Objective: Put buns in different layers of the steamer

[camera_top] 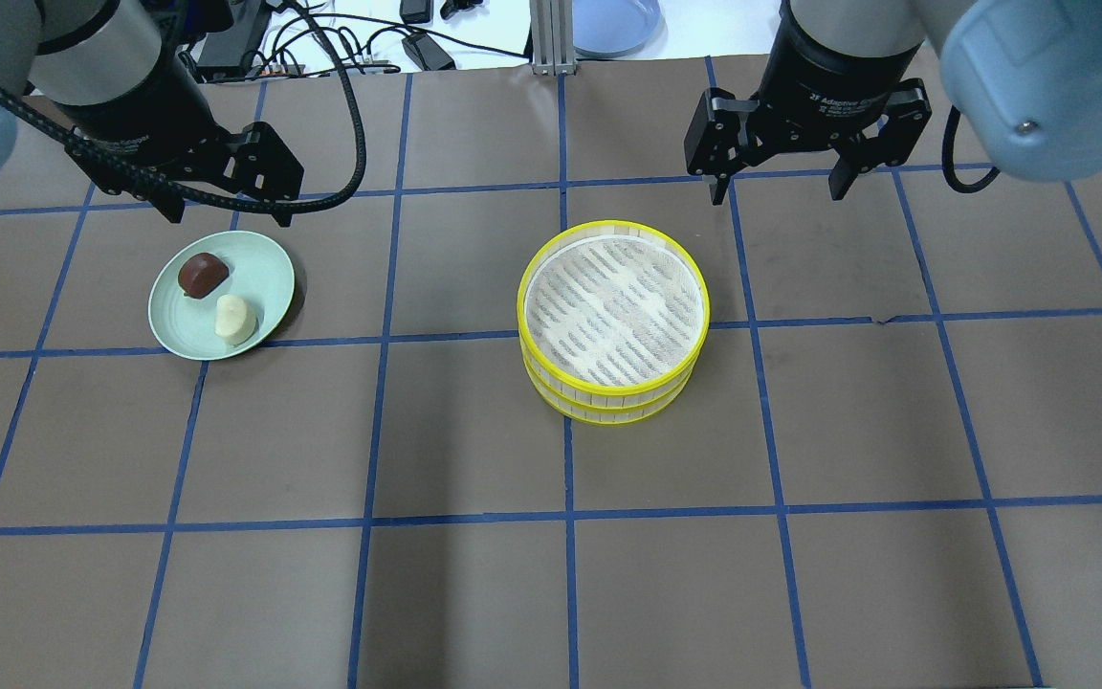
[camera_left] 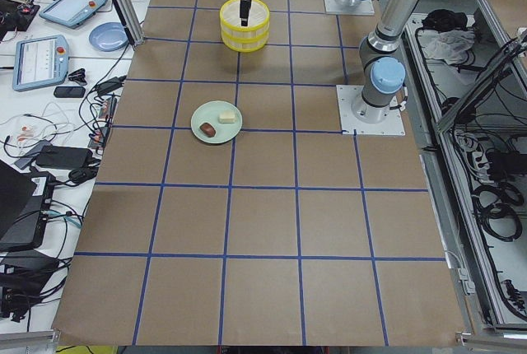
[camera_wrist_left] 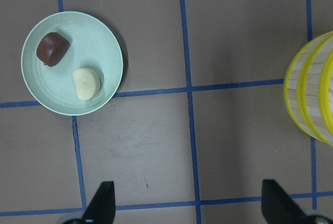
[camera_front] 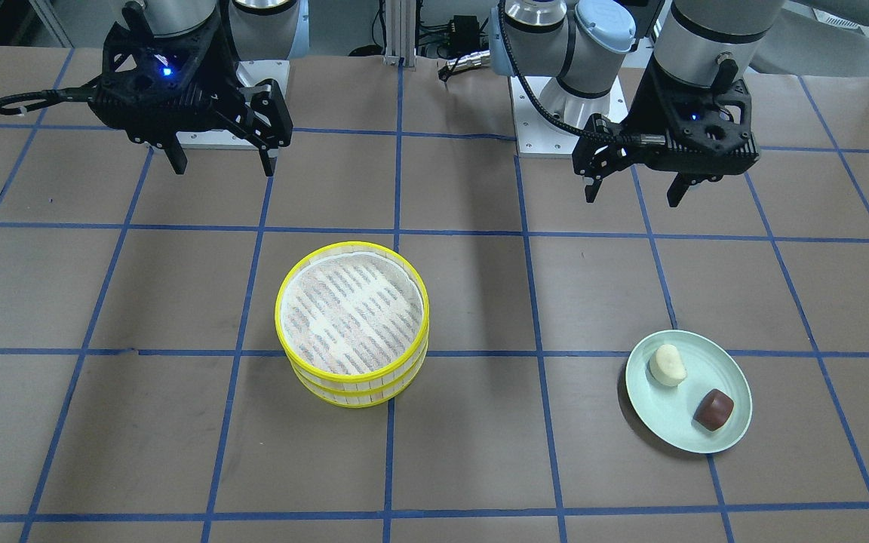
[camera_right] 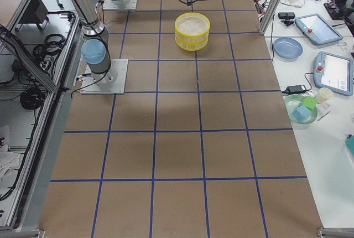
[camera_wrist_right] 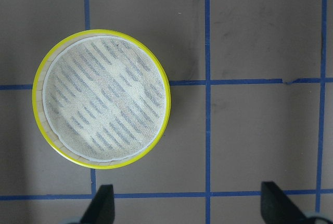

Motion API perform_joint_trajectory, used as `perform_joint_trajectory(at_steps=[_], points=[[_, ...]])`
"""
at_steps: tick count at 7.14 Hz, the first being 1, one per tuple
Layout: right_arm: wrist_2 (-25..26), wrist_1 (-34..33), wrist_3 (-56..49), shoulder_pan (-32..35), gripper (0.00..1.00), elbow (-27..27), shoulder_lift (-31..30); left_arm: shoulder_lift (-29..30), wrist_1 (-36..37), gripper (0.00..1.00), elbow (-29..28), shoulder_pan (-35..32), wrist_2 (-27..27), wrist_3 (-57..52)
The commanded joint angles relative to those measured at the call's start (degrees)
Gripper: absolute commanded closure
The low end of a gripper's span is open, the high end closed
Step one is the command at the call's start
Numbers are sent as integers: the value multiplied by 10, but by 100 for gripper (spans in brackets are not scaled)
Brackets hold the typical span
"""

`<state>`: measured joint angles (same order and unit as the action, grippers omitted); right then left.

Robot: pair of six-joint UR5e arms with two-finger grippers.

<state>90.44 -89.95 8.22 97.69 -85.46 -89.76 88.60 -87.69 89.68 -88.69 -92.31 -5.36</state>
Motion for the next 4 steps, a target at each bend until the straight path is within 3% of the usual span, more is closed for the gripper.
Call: perform_joint_trajectory(at_steps=[1,2,4], points=[[0,-2,-1,0,0,-2,-1,0,0,0,1,0,-1,0],[1,-1,-1,1,0,-9,-1,0,1,0,1,1,-2,0],[3,-3,2,26,0,-72,-10,3,-1,0,1,38,2,2]])
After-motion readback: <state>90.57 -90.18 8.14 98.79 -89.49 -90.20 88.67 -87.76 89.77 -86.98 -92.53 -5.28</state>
